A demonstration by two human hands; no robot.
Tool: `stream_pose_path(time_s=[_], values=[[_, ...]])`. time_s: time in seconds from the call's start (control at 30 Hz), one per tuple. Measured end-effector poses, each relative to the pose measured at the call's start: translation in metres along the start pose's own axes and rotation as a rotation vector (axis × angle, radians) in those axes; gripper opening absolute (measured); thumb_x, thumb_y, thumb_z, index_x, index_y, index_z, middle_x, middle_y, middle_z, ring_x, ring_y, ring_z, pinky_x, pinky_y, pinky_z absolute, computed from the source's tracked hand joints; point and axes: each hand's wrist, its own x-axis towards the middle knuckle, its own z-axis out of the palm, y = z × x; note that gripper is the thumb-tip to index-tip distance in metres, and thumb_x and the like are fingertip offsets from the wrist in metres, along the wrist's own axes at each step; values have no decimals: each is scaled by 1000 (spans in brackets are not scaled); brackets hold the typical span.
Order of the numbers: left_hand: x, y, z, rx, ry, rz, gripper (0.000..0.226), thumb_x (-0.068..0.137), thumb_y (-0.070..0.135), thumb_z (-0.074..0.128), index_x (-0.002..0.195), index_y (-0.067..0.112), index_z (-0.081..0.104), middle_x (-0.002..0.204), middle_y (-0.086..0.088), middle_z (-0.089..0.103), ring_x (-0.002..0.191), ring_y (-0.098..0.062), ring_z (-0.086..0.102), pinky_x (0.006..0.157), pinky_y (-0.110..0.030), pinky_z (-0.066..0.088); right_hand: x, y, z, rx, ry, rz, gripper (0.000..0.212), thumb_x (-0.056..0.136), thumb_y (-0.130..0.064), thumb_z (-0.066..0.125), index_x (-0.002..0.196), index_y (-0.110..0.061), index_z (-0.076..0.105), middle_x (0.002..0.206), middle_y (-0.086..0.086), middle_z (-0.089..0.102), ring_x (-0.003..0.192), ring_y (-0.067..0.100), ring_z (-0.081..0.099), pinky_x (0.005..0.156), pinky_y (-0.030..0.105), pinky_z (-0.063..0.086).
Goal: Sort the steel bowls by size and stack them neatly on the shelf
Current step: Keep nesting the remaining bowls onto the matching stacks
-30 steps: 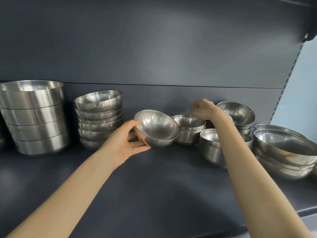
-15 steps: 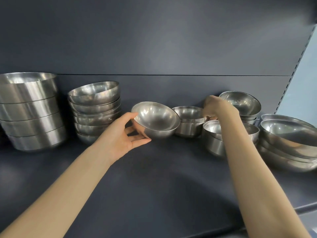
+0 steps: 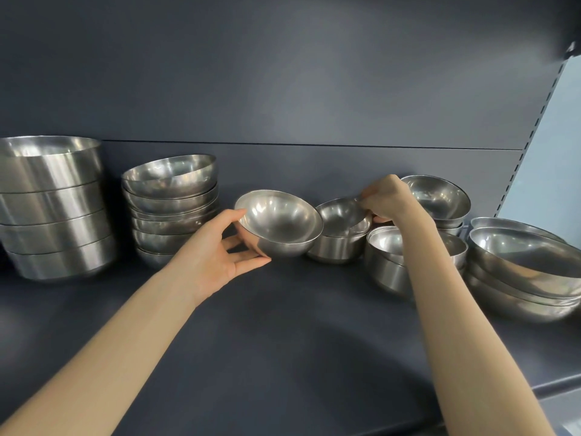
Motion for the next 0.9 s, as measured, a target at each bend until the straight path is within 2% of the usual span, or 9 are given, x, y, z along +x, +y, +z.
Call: stream_pose_path(time_s=[0.13, 0.23, 0.37, 0.47, 0.53, 0.63, 0.73, 0.8, 0.9], values=[[-1, 1, 0, -9, 1, -9, 27, 94, 20, 57, 120, 12, 56, 104, -13, 59, 92, -35, 66, 72, -50, 58, 0, -2, 2, 142, -58, 8, 24, 84, 7, 52, 92, -8, 68, 105, 15, 66, 76, 27, 60, 56, 29, 58], [-1, 1, -1, -9, -7, 1, 24, 94, 20, 56, 117, 12, 57, 102, -12, 60, 90, -34, 67, 73, -49, 59, 1, -2, 3, 162, -82, 5, 29, 84, 8, 52, 99, -8, 70, 107, 16, 66, 79, 28, 60, 61, 32, 56], [0, 0, -2, -24, -1, -2, 23, 93, 20, 57, 115, 13, 57, 103, -12, 61, 94, -34, 67, 73, -48, 59, 1, -2, 4, 183, -116, 7, 28, 85, 9, 51, 94, -11, 68, 100, 12, 63, 80, 25, 59, 56, 26, 52], [0, 2, -1, -42, 10, -8, 19, 93, 19, 58, 111, 13, 58, 108, -15, 60, 99, -35, 65, 71, -50, 58, 1, -2, 4, 221, -125, 14, 29, 84, 8, 53, 101, -8, 70, 101, 12, 64, 86, 25, 61, 61, 29, 54], [-1, 3, 0, -41, 11, 3, 14, 93, 19, 58, 105, 12, 58, 105, -17, 61, 100, -34, 65, 71, -49, 58, 0, -3, 3, 235, -132, 28, 29, 84, 7, 55, 104, -9, 70, 100, 11, 63, 87, 24, 61, 57, 26, 53], [-2, 3, 0, -44, 12, 8, 13, 93, 19, 58, 104, 12, 58, 101, -19, 64, 93, -31, 67, 71, -47, 59, -4, -6, 1, 253, -150, 38, 26, 85, 4, 56, 101, -13, 69, 96, 9, 62, 84, 23, 59, 51, 22, 51], [-3, 3, 0, -53, -1, 6, 18, 93, 18, 57, 110, 12, 57, 78, -14, 70, 74, -28, 72, 67, -45, 60, -8, -8, -1, 295, -176, 23, 34, 86, 5, 56, 117, -8, 64, 102, 8, 61, 88, 21, 57, 52, 21, 52], [-3, 2, 0, -56, 4, 9, 21, 93, 18, 57, 113, 12, 58, 77, -12, 70, 70, -27, 72, 66, -45, 61, -10, -7, -3, 322, -207, 3, 38, 87, 7, 56, 123, -5, 59, 103, 6, 59, 90, 19, 55, 49, 16, 51], [-3, 1, 0, -61, 7, 5, 25, 93, 19, 57, 117, 12, 57, 91, -14, 67, 82, -30, 70, 67, -45, 61, -10, -3, -3, 279, -215, -36, 32, 85, 6, 58, 116, 2, 62, 96, 10, 61, 83, 19, 57, 67, 25, 56]])
